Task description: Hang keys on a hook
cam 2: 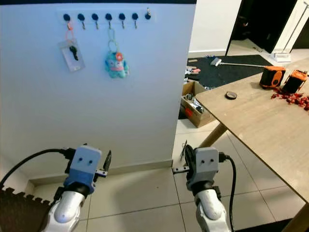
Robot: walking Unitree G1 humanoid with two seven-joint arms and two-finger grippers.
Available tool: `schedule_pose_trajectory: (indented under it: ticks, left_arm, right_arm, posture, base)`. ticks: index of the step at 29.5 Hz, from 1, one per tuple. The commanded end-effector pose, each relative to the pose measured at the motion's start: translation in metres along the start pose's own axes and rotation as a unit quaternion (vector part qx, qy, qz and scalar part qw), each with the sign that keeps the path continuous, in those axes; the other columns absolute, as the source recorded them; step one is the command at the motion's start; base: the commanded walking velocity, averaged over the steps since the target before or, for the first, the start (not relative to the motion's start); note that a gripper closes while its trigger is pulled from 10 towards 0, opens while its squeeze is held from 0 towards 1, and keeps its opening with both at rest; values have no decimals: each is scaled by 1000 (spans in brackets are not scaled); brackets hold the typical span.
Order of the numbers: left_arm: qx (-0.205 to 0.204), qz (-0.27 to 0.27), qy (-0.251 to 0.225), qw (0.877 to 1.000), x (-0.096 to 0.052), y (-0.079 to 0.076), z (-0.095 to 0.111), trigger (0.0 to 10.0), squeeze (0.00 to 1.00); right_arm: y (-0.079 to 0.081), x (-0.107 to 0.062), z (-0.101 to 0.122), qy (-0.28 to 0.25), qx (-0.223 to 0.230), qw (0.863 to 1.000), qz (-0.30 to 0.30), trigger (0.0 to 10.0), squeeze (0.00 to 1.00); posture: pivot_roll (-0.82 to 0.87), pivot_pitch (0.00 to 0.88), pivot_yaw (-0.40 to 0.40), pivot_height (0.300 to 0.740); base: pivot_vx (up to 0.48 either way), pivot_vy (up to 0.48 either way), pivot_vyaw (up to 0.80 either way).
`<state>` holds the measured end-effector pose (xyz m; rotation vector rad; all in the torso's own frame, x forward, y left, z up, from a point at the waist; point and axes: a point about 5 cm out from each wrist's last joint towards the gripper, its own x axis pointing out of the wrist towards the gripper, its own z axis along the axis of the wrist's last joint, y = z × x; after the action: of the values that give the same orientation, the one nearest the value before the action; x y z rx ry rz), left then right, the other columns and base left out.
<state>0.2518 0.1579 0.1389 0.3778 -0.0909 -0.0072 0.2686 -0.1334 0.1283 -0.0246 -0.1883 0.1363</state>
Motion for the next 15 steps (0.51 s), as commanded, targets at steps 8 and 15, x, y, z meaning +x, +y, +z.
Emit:
schedule_pose_trajectory:
  ticks: [8, 15]
  left_arm:
    - [7, 0, 7, 1000, -2, 0, -3, 10000, 0]
    - [6, 2, 8, 1000, -2, 0, -4, 10000, 0]
  right_arm:
    - [2, -1, 0, 5, -9, 1000, 7, 10000, 0]
    - [3, -1, -1, 6, -22, 1000, 14, 10000, 0]
  posture:
    - [131, 159, -13, 740]
    - [130, 159, -14, 740]
  base:
    - [480, 0, 117]
    - [480, 0, 772]
